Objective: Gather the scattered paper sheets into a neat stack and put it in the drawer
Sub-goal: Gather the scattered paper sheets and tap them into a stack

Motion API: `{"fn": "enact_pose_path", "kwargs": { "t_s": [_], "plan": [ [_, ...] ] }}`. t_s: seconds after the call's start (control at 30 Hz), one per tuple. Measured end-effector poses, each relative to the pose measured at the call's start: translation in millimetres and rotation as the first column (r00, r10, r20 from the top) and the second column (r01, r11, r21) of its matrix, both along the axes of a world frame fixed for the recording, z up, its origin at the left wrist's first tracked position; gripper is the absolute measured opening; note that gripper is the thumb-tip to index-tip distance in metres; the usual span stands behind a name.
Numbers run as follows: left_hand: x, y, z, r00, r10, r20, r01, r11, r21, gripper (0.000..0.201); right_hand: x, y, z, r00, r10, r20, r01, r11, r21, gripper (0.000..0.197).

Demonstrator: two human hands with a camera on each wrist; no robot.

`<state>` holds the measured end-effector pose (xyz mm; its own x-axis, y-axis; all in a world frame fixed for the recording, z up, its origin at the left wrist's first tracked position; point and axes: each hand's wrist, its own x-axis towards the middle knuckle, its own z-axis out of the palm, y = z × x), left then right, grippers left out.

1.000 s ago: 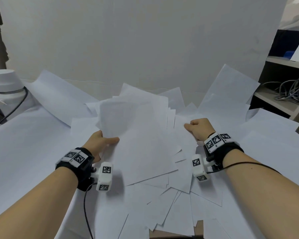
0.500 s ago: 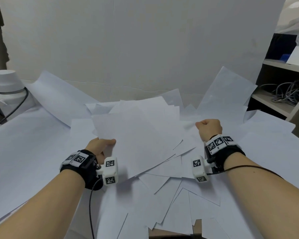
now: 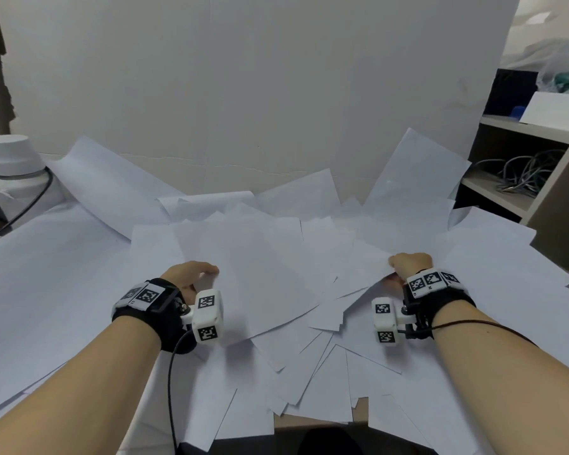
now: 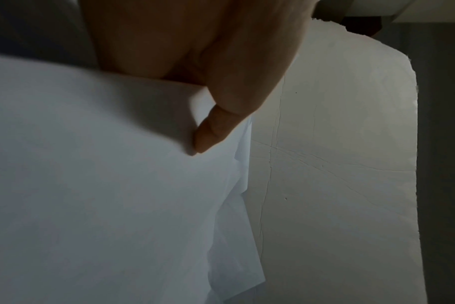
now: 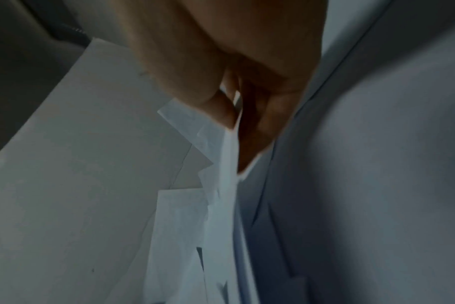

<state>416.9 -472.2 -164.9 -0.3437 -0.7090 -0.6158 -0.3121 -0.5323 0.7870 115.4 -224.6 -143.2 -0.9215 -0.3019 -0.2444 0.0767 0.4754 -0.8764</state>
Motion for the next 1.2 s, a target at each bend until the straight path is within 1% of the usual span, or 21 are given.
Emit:
{"fn": "enact_pose_path", "kwargs": {
  "t_s": [0.07, 0.13, 0.23, 0.3, 0.33, 0.37, 0.4, 0.43, 0.47, 0.5, 0.57, 0.63, 0.77, 0.83, 0.87, 0.93, 0.97, 1.03, 1.1, 1.17, 1.2],
  "plan": [
    [-3, 8, 2, 1.000, -0.028, 0.008, 0.028, 0.999, -0.021, 0.027, 15, 2, -2, 0.978, 0.114, 0.173, -0.111, 0.993, -0.026, 0.004],
    [-9, 13, 1, 0.998, -0.062, -0.005, 0.062, 0.997, -0.044, 0.021, 31, 1, -3, 0.925, 0.214, 0.315, -0.205, 0.977, -0.061, 0.014],
    [-20, 16, -9, 0.995, -0.092, 0.026, 0.094, 0.985, -0.147, 0.019, 50, -3, -3, 0.847, 0.365, 0.386, -0.379, 0.924, -0.043, 0.016],
    [-25, 12, -16, 0.994, -0.108, 0.010, 0.107, 0.973, -0.204, 0.012, 55, -6, -2, 0.803, 0.423, 0.420, -0.461, 0.887, -0.013, 0.017],
    [-26, 5, -23, 0.994, -0.109, -0.003, 0.106, 0.970, -0.220, 0.014, 55, -7, -2, 0.795, 0.434, 0.424, -0.479, 0.878, 0.001, 0.021],
    [-24, -2, -27, 0.992, -0.123, -0.025, 0.115, 0.968, -0.222, 0.023, 52, -7, -1, 0.803, 0.426, 0.417, -0.473, 0.881, 0.011, 0.025],
    [-24, -14, -36, 0.991, -0.126, -0.043, 0.114, 0.972, -0.207, 0.041, 49, -8, 0, 0.822, 0.408, 0.397, -0.449, 0.894, 0.011, 0.027],
    [-21, -23, -41, 0.988, -0.138, -0.063, 0.123, 0.973, -0.197, 0.059, 47, -9, 2, 0.849, 0.380, 0.368, -0.412, 0.911, 0.009, 0.025],
    [-18, -22, -38, 0.987, -0.145, -0.075, 0.129, 0.974, -0.185, 0.066, 44, -11, 2, 0.874, 0.345, 0.343, -0.367, 0.930, 0.000, 0.021],
    [-11, -13, -28, 0.983, -0.150, -0.105, 0.129, 0.976, -0.177, 0.062, 41, -13, 2, 0.897, 0.311, 0.315, -0.326, 0.945, -0.006, 0.020],
    [-2, 13, -3, 0.973, -0.160, -0.166, 0.129, 0.975, -0.181, 0.035, 38, -22, 1, 0.919, 0.263, 0.293, -0.264, 0.964, -0.036, 0.026],
    [2, 22, 0, 0.956, -0.209, -0.208, 0.165, 0.964, -0.208, 0.018, 36, -35, -2, 0.935, 0.223, 0.277, -0.228, 0.974, -0.017, 0.032],
    [15, 21, 3, 0.930, -0.225, -0.291, 0.153, 0.956, -0.250, 0.024, 41, -59, 1, 0.967, 0.186, 0.174, -0.199, 0.978, 0.060, 0.028],
    [21, 15, 4, 0.919, -0.214, -0.332, 0.135, 0.960, -0.246, 0.028, 40, -70, 1, 0.974, 0.190, 0.125, -0.198, 0.978, 0.057, 0.042],
    [24, 11, 5, 0.916, -0.217, -0.336, 0.135, 0.959, -0.250, 0.028, 42, -73, 2, 0.971, 0.206, 0.123, -0.209, 0.978, 0.018, 0.047],
    [30, 7, 10, 0.921, -0.236, -0.309, 0.156, 0.952, -0.262, 0.026, 43, -79, 4, 0.968, 0.202, 0.151, -0.177, 0.970, -0.167, 0.051],
    [33, 5, 12, 0.921, -0.253, -0.295, 0.176, 0.949, -0.262, 0.025, 42, -81, 6, 0.972, 0.196, 0.133, -0.160, 0.958, -0.239, 0.044],
    [38, 1, 14, 0.913, -0.286, -0.291, 0.218, 0.945, -0.244, 0.025, 34, -85, 6, 0.981, 0.194, 0.021, -0.180, 0.941, -0.287, 0.030],
    [38, -4, 13, 0.908, -0.296, -0.296, 0.233, 0.945, -0.231, 0.026, 37, -83, 15, 0.973, 0.225, -0.048, -0.229, 0.924, -0.307, 0.026],
    [35, -9, 10, 0.911, -0.266, -0.315, 0.200, 0.953, -0.227, 0.029, 38, -79, 20, 0.959, 0.279, -0.050, -0.279, 0.896, -0.346, 0.008],
    [32, -11, 7, 0.914, -0.236, -0.331, 0.168, 0.961, -0.219, 0.030, 34, -78, 19, 0.946, 0.322, -0.033, -0.313, 0.884, -0.348, 0.005]
  ]
}}
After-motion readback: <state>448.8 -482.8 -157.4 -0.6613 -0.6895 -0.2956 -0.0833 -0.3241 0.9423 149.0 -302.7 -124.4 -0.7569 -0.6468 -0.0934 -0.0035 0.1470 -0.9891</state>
